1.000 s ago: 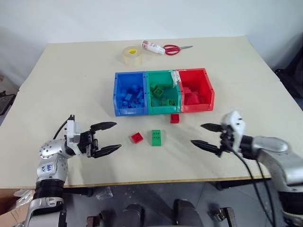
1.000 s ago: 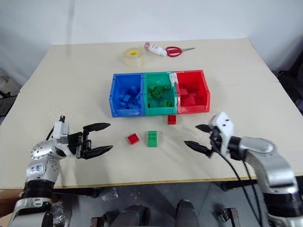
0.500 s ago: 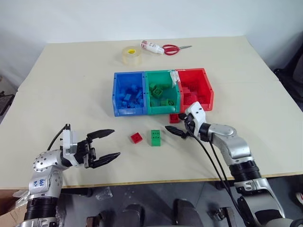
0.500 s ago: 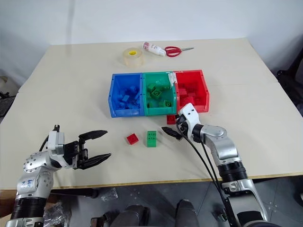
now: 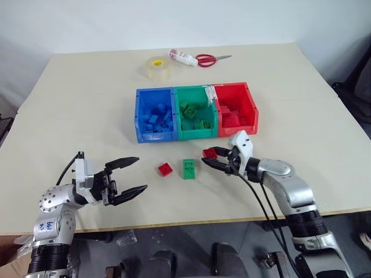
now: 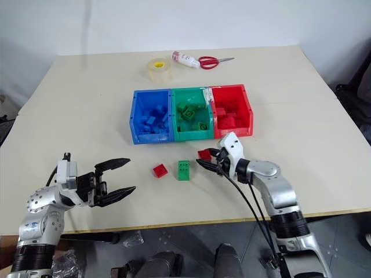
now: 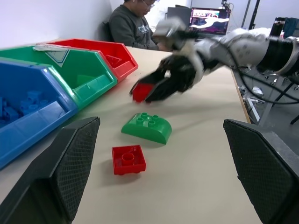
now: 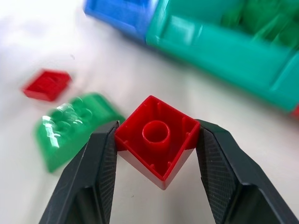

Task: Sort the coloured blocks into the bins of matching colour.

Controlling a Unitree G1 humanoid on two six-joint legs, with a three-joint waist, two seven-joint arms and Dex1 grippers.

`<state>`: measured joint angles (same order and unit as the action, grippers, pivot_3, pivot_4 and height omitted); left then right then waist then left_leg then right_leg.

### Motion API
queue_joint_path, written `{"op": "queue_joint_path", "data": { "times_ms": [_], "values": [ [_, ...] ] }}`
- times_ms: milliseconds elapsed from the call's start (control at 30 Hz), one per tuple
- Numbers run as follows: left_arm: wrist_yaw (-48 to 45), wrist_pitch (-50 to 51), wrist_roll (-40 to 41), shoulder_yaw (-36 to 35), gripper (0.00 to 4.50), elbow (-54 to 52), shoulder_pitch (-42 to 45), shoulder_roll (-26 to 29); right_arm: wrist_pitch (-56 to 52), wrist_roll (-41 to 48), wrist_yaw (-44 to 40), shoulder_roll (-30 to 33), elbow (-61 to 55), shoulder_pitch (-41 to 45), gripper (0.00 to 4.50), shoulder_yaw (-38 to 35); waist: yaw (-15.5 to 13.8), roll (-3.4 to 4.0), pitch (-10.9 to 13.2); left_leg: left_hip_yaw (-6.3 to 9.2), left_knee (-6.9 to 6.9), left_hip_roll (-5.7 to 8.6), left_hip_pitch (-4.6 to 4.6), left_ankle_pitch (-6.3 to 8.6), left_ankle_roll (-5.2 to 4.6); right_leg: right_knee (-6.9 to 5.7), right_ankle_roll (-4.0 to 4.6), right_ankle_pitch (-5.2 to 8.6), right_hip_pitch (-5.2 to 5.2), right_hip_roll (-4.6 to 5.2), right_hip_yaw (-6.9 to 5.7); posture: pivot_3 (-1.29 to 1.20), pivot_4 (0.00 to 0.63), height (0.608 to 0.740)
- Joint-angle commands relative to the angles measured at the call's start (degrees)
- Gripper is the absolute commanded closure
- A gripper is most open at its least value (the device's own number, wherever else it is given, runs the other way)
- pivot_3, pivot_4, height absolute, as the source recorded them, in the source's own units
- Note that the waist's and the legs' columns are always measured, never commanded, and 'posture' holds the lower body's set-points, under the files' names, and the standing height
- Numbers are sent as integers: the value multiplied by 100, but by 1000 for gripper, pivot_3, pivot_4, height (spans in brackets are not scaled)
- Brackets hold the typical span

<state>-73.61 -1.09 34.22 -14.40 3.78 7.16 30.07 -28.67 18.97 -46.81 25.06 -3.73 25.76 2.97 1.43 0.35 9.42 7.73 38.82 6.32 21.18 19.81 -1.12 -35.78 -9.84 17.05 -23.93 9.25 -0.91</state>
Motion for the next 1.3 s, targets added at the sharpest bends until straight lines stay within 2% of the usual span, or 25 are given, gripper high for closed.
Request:
{"op": "queue_joint_path", "data": {
  "times_ms": [33, 233, 333, 467, 600, 767, 900, 1000, 1167, 1300],
  "values": [
    [-102, -55, 54, 64, 0, 152, 136, -29, -180, 264, 243, 224, -400, 501, 2424, -586, 0, 0, 0, 0, 1, 0, 0, 0, 0, 0, 0, 0, 0, 0, 0, 0, 150, 740],
    [-173, -176, -39, 304, 0, 518, 546, -223, 696, -303, 232, 517, 1442, 1758, 2424, -570, 16, -1, 0, -4, -8, -1, -2, 1, 0, 2, 0, 0, -1, 0, -1, 0, 150, 740],
    [-225, -229, -66, 363, 0, 653, 683, -270, 1242, -530, 217, 458, 2467, 2309, 1404, -526, 25, -1, 0, -8, -8, 0, -1, 1, 0, 3, 0, 0, -1, 0, -1, 0, 150, 740],
    [-261, -283, -69, 388, 0, 741, 749, -282, 1658, -672, 98, 454, 3034, 2581, 41, -517, 34, -1, 0, -10, -11, -1, 0, 2, -1, 0, 0, 0, -8, 0, 0, 0, 150, 740],
    [-282, -319, -59, 394, 0, 786, 760, -284, 1661, -635, -79, 544, 2856, 2465, 12, -533, 35, -1, 0, -10, -10, -2, 3, 2, -1, -1, 0, 0, -10, 0, 0, 0, 150, 740],
    [-274, -329, -56, 408, 0, 769, 714, -301, 1193, -396, -655, 891, 1901, 1789, 12, -500, 3, -1, 0, -5, -4, 1, 6, 2, -2, -5, 0, 0, -10, 2, -1, 0, 150, 740],
    [-255, -331, -64, 369, 0, 761, 663, -260, 570, 208, -1632, 1552, 497, 699, 12, -544, -12, -1, 0, -3, 1, 1, 9, 4, -5, -6, 0, 0, -10, 3, -2, 0, 150, 740],
    [-246, -353, -121, 300, 0, 674, 477, -114, 501, 487, -2262, 2116, -74, -60, 12, -639, -5, -1, 0, -5, 3, 2, 12, 5, -6, 0, 0, 0, -9, 4, -2, 0, 150, 740],
    [-51, -289, -102, -79, 0, 63, -371, 290, 905, 523, -2945, 2799, 15, -780, 12, -885, 22, -1, 0, -29, -4, -8, 4, 8, -5, 15, -1, 0, -6, 2, 4, 0, 150, 740],
    [68, -207, -23, -390, 0, -367, -1021, 553, 986, 553, -3008, 2852, 159, -745, 12, -910, -12, 0, 1, -36, -6, -12, 0, 9, -5, 25, 0, 0, -5, 2, 7, 0, 150, 740]
  ]
}}
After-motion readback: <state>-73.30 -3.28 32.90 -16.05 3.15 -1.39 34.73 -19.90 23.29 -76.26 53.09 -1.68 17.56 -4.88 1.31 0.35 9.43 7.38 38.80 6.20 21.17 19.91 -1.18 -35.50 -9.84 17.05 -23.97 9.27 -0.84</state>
